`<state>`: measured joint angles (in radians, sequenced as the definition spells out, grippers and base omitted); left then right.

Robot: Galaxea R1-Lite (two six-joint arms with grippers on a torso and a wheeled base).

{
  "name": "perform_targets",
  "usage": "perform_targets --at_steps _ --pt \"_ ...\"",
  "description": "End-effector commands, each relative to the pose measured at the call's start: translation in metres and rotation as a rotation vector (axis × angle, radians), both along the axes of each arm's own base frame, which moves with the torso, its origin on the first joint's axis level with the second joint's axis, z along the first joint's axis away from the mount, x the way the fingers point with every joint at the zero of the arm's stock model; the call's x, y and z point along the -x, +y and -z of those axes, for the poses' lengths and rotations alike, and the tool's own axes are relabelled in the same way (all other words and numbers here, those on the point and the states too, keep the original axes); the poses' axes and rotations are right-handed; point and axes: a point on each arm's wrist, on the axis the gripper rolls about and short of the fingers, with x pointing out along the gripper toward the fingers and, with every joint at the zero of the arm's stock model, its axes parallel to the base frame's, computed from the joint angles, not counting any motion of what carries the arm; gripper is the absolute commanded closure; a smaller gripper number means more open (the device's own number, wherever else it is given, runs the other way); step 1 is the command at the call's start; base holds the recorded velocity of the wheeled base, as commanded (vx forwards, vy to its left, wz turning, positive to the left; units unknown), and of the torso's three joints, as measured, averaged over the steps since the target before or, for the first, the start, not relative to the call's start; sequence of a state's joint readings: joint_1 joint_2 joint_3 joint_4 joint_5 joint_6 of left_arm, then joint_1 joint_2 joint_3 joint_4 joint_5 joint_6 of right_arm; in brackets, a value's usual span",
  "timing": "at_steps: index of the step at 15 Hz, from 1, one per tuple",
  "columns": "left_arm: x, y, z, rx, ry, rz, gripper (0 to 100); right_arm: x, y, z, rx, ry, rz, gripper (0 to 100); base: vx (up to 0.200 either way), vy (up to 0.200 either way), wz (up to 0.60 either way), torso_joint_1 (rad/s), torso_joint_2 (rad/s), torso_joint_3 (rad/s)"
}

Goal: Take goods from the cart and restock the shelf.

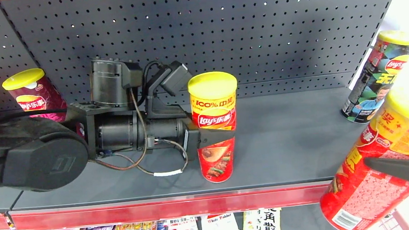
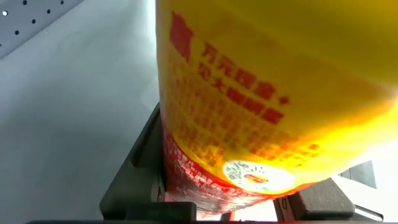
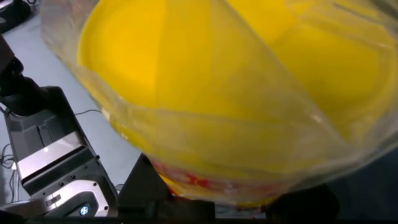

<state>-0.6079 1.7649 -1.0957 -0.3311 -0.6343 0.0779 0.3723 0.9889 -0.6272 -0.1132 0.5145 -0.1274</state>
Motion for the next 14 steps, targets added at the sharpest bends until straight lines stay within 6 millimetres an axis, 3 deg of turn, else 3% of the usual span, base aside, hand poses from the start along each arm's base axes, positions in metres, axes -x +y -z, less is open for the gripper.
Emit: perform_targets --at_steps 1,14 --pt "0.0043 0.0007 -0.0055 0.010 -0.015 0.005 100 -0.0001 0.0001 0.0000 0.001 -0.001 -0.002 100 0.000 0.000 0.00 0.000 0.00 0.000" --pt "0.0095 -0.0012 -0.0020 0.006 -0.031 -0.003 100 -0.0002 0.0004 -0.0049 -0.006 -0.017 -0.005 100 0.000 0.000 0.00 0.000 0.00 0.000"
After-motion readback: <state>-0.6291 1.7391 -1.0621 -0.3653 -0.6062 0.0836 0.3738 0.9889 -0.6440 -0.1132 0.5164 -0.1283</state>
